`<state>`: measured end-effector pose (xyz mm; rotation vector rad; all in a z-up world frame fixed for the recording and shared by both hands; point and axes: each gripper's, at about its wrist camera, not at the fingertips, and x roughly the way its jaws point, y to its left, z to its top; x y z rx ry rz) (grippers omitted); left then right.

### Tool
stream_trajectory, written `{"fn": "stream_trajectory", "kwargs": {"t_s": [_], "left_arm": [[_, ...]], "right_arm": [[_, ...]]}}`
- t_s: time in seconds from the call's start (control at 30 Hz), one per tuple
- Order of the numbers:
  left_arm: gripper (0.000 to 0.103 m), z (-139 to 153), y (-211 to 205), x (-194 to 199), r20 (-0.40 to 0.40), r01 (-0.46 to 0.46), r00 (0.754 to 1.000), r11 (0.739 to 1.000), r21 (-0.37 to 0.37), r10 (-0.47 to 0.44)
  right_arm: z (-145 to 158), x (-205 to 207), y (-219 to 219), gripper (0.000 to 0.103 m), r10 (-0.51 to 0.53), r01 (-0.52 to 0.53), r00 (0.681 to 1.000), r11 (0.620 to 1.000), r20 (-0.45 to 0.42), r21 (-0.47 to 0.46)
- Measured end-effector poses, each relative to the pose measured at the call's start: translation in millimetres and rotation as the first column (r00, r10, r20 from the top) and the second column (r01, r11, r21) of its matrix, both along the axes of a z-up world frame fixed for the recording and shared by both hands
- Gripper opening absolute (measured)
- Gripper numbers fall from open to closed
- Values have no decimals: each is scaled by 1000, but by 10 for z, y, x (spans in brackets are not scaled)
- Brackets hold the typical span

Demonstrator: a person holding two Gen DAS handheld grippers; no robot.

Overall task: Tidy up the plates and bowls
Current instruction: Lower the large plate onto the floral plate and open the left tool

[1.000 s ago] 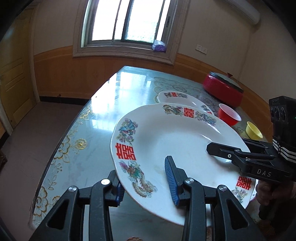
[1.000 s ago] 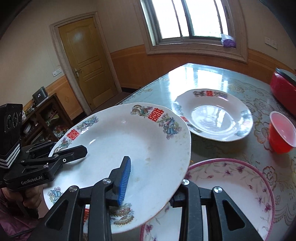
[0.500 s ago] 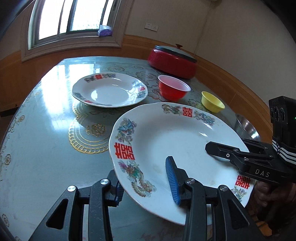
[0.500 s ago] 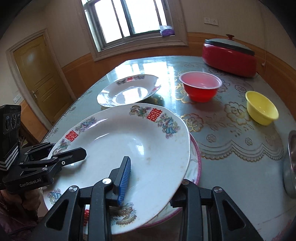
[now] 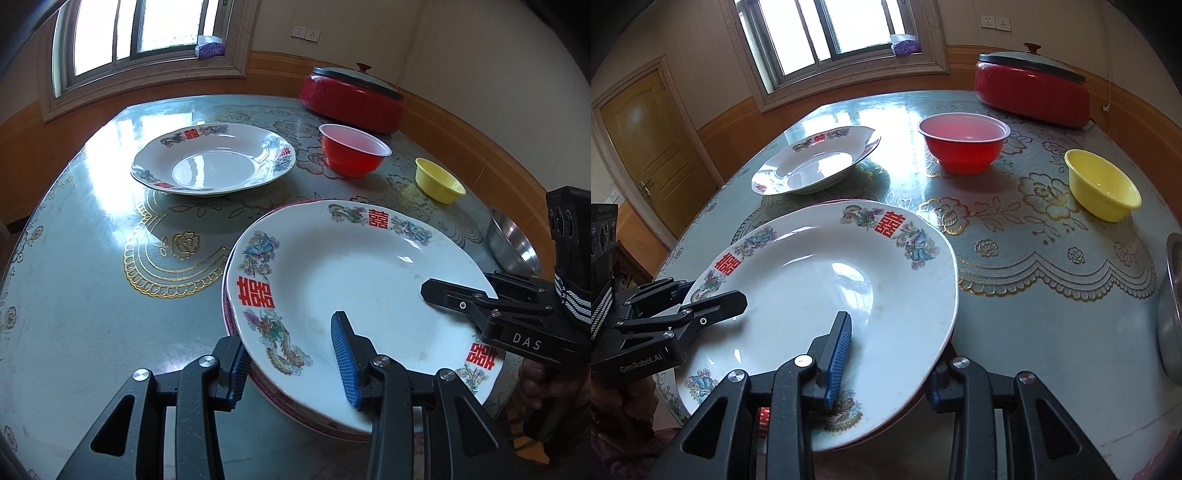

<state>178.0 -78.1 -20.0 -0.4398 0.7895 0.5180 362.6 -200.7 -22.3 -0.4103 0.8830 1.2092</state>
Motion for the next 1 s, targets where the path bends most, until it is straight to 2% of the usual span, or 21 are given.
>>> {"fn": "stream_trajectory", "kwargs": {"t_s": [0.1,0.27,0.43,0.63,0.83,1.0], "left_arm": [[42,23,-43,3,-22,0,1000,1000,31,1],[42,43,-57,-67,-7,1,1000,1000,7,-1],[42,51,-86,-111,-3,-4,1000,1000,7,4],[46,80,-89,-141,-13,-27,1000,999,32,28],[53,113,-120,-164,-30,-58,998,996,67,60],[55,162,-113,-202,-39,-84,995,993,81,87]], "right_arm": [[14,8,-45,34,2,-2,1000,1000,12,-9],[86,-22,-103,36,16,-15,999,1000,36,-14],[92,-40,-177,37,16,-10,995,998,97,-61],[89,-95,-204,37,39,-31,991,998,129,-57],[83,-170,-168,37,95,-87,987,994,128,-66],[85,-153,-130,37,101,-94,988,993,115,-68]]}}
